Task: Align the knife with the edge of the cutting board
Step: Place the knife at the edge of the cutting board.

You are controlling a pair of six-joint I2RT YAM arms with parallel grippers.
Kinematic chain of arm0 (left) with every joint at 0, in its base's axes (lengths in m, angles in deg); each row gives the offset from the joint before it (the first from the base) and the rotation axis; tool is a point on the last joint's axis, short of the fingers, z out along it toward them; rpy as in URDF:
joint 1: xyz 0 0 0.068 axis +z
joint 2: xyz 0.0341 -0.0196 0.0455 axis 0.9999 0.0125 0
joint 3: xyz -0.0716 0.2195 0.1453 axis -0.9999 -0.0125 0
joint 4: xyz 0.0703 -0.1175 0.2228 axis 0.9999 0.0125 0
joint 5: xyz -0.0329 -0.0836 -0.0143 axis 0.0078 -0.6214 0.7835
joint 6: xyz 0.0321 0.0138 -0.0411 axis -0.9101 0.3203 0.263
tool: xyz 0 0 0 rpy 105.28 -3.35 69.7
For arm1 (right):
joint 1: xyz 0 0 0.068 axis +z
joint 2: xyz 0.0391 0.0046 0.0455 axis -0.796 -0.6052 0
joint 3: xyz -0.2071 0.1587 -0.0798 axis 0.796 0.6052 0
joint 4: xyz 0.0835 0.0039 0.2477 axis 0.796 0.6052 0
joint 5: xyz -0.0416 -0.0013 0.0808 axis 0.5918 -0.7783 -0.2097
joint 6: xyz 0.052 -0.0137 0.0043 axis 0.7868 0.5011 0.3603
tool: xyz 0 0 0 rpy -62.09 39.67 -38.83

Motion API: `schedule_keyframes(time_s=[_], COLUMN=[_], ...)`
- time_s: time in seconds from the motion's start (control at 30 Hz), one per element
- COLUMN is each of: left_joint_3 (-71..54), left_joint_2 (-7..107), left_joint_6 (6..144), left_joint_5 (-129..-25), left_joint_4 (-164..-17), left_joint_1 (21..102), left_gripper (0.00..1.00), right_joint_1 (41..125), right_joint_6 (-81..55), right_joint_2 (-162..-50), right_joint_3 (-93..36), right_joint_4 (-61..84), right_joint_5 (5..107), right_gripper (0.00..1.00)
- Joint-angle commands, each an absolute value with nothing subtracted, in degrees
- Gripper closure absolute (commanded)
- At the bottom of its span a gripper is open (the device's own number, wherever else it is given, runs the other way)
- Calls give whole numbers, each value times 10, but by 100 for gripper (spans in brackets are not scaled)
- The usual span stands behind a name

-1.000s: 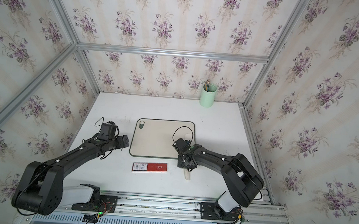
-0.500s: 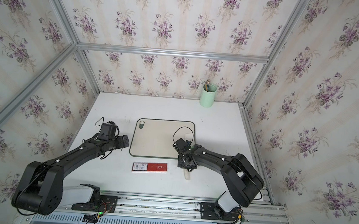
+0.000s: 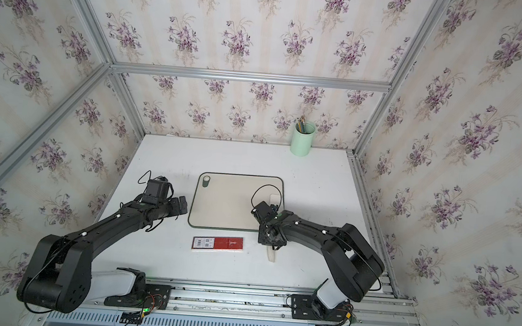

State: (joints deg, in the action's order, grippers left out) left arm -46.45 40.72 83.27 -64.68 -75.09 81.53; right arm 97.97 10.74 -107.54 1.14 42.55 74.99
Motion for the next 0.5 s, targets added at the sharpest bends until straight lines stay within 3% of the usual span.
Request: schedule_keyframes(time_s=[0.0,0.23,0.47], left_joint_3=[-461,-461,-460], left_joint_2=[408,408,408], left_joint_6=[833,833,832], left_joint_5=[-640,-640,-640], left_joint_4=[-758,-759,-757], left_joint_1=[816,816,815], left_gripper=[0,1,0], right_joint_1=[980,979,979], right_joint_6=[117,117,116], right_joint_2=[-1072,-1071,-1070], right_joint_3=[15,14,12], right_joint_4=[421,424,425], right_joint_5=[765,765,761], right_gripper=[74,71,35])
